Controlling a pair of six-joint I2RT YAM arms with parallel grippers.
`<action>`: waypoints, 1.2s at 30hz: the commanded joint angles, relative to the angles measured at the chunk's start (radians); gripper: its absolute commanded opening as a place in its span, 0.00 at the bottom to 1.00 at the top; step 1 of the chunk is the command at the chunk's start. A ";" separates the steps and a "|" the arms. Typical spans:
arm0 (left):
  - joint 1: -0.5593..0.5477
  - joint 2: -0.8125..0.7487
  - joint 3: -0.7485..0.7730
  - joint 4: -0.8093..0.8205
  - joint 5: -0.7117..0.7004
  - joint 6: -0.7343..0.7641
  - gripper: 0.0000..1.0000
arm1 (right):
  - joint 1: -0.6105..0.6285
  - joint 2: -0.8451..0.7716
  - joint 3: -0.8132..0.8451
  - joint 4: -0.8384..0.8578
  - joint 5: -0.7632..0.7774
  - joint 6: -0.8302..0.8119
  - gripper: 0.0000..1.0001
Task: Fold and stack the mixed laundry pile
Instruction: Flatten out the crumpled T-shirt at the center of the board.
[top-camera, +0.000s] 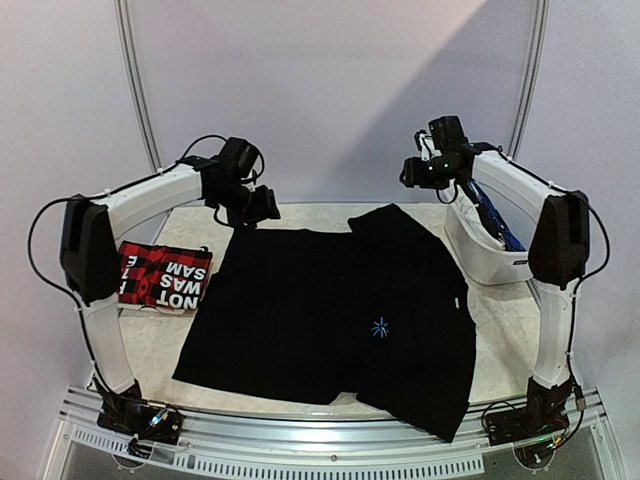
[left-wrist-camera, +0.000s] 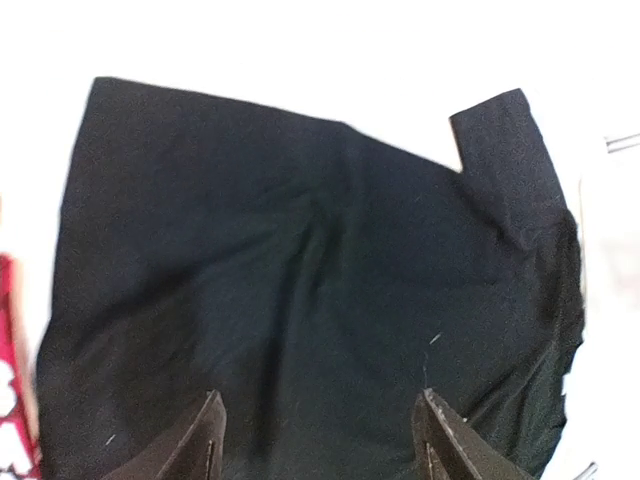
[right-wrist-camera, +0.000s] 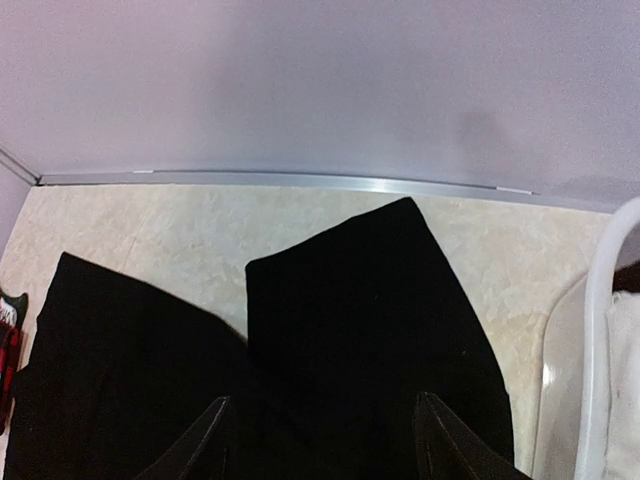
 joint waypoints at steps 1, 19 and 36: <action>-0.030 -0.118 -0.145 -0.061 -0.077 0.049 0.65 | 0.040 -0.163 -0.175 -0.058 -0.010 0.064 0.61; -0.111 -0.483 -0.646 -0.135 -0.168 0.016 0.62 | 0.220 -0.618 -0.859 -0.312 -0.104 0.280 0.56; -0.176 -0.418 -0.888 0.003 -0.092 -0.112 0.60 | 0.242 -0.542 -1.161 -0.181 -0.142 0.333 0.43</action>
